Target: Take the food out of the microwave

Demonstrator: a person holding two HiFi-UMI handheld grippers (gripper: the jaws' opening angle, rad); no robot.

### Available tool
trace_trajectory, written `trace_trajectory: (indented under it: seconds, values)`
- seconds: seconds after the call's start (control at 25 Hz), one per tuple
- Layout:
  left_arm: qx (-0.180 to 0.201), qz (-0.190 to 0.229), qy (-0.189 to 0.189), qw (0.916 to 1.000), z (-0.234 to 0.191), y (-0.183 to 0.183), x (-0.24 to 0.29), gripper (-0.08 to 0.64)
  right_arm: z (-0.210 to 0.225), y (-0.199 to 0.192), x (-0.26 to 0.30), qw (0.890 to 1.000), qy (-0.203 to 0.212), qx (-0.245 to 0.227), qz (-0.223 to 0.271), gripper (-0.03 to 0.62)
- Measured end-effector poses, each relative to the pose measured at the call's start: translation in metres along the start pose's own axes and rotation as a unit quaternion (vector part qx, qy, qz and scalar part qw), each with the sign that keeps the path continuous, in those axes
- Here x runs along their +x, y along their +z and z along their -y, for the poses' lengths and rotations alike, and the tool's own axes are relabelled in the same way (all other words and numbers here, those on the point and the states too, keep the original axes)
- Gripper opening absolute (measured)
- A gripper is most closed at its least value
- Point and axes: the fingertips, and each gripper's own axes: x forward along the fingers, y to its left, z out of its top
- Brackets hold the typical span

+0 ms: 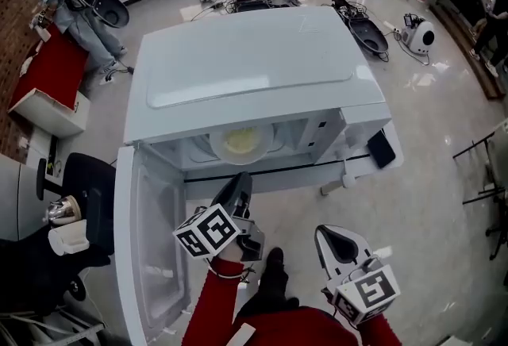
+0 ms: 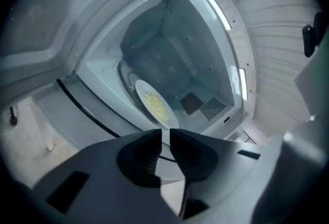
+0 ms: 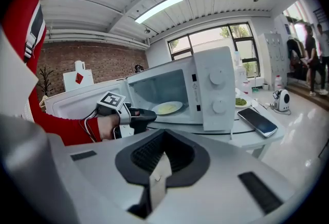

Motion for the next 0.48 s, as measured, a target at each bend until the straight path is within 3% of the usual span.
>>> trace_trajectory:
  seconds: [0.28, 0.48]
  values:
    - [-0.093, 0.003, -0.013, 0.9955, 0.000, 0.010, 0.010, 0.067, -0.006, 0.010, 0.022, 0.999, 0.019, 0.012, -0.027, 0.011]
    - [-0.171, 0.013, -0.026, 0.9848, -0.003, 0.017, 0.015, 0.077, -0.005, 0.010, 0.034, 0.999, 0.031, -0.002, -0.044, 0.011]
